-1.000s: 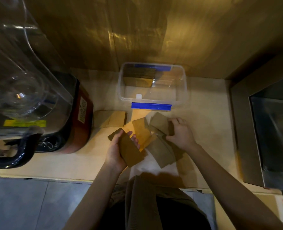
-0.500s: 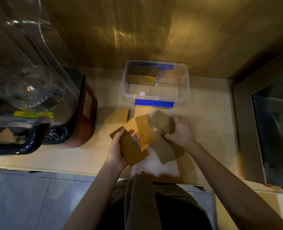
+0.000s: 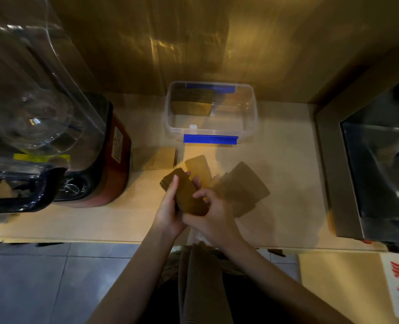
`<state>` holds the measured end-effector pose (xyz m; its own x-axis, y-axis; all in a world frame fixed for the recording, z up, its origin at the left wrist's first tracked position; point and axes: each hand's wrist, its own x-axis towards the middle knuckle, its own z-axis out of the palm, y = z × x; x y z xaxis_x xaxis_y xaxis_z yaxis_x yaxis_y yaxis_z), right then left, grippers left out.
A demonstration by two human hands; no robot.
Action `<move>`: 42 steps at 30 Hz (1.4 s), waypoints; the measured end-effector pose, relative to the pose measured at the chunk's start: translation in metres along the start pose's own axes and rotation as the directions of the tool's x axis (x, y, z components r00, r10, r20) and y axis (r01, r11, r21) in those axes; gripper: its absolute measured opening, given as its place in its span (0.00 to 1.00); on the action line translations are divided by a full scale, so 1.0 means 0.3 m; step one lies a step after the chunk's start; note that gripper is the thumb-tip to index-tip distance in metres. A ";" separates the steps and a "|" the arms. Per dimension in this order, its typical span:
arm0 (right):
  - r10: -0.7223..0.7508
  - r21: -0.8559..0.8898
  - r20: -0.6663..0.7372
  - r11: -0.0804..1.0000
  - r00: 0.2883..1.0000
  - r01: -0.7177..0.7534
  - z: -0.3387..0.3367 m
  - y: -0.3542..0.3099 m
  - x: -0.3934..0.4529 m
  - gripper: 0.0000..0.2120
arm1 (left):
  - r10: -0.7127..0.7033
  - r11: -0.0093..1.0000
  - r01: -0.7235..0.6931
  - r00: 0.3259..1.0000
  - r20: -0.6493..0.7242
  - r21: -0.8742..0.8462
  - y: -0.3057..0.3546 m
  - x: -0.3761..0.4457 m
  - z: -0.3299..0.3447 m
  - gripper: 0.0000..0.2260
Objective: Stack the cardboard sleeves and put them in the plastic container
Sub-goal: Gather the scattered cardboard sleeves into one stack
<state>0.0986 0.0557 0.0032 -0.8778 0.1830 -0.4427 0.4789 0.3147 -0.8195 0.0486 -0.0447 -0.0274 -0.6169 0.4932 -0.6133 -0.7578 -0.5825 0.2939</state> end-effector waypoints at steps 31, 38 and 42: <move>-0.025 -0.716 -0.177 0.690 0.984 -0.111 -0.030 0.339 0.108 0.24 | -0.116 0.993 0.118 0.987 -0.108 0.013 -0.037 -0.016 -0.064 0.18; -0.004 -0.287 -0.253 0.955 0.967 -0.072 -0.111 0.232 0.078 0.25 | -0.128 0.990 0.134 0.983 -0.135 0.034 -0.038 -0.001 -0.082 0.25; -0.054 -0.103 -0.162 0.994 0.985 0.038 -0.106 0.130 0.036 0.20 | -0.090 0.992 0.095 0.994 -0.065 0.081 -0.038 0.009 -0.075 0.33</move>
<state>0.1080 0.0995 -0.0221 -0.8891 0.3140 -0.3330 0.4440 0.4155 -0.7938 0.0604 -0.0514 -0.0489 -0.5308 0.5005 -0.6839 -0.8279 -0.4788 0.2921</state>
